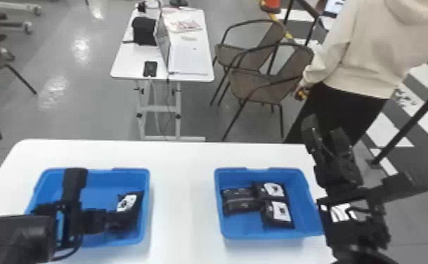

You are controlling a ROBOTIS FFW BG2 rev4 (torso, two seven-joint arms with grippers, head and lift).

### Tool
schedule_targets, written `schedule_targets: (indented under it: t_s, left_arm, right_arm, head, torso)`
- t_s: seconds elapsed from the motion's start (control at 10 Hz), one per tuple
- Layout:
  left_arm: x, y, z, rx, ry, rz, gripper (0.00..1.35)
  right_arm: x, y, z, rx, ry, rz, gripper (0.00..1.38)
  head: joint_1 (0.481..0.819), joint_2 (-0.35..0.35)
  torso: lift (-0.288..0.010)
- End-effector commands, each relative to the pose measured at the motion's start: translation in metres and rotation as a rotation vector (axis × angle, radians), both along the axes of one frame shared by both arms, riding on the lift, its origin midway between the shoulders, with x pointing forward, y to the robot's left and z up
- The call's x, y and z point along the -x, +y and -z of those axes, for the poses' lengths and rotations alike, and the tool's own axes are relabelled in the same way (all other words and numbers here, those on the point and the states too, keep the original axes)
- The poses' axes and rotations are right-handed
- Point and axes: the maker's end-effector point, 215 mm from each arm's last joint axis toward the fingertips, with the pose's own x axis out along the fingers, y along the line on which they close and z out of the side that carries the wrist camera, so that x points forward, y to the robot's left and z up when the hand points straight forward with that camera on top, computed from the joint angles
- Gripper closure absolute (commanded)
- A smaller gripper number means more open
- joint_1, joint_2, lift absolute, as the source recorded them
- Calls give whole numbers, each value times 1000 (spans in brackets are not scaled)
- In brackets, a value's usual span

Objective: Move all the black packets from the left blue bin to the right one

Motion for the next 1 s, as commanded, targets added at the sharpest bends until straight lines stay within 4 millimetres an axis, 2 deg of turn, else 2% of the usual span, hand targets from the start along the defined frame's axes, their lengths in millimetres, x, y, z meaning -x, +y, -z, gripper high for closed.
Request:
schedule_targets:
  t_s: [0.0, 0.1, 0.2, 0.3, 0.4, 0.5, 0.6, 0.8, 0.9]
  left_arm:
    - [-3, 7, -35, 35, -106, -10, 1193]
    - [-4, 7, -69, 71, -195, -15, 1193]
    - [-4, -2, -99, 100, -272, 2, 1193]
    - [-11, -25, -128, 141, -357, 79, 1193]
    - [-23, -59, -155, 193, -458, 208, 1191]
    - [-29, -103, -172, 271, -532, 364, 1190]
    - [-33, -132, -180, 283, -559, 463, 1188]
    - [-40, -175, -191, 300, -570, 558, 1188]
    - [-43, -192, -198, 296, -578, 603, 1188]
  right_arm:
    - [-1, 3, 2, -6, 5, -7, 131]
    - [0, 2, 4, -19, 7, -8, 131]
    - [1, 2, 5, -22, 9, -7, 131]
    - [-3, 10, 6, -25, 14, -31, 130]
    - [-13, 27, 9, -28, 22, -92, 130]
    - [-25, 51, 11, -31, 22, -172, 131]
    - [-36, 71, 8, -25, 20, -238, 131]
    - [-53, 107, 11, -16, 38, -337, 131]
    - [-57, 120, 20, -18, 66, -368, 131]
  head:
    - [695, -175]
    - [695, -167]
    - [695, -162]
    - [695, -165]
    - [695, -179]
    - [695, -187]
    - [695, -205]
    - [695, -219]
    - [695, -220]
  torso:
    - [0]
    - [0]
    - [0]
    - [0]
    - [0]
    - [0]
    - [0]
    - [0]
    - [0]
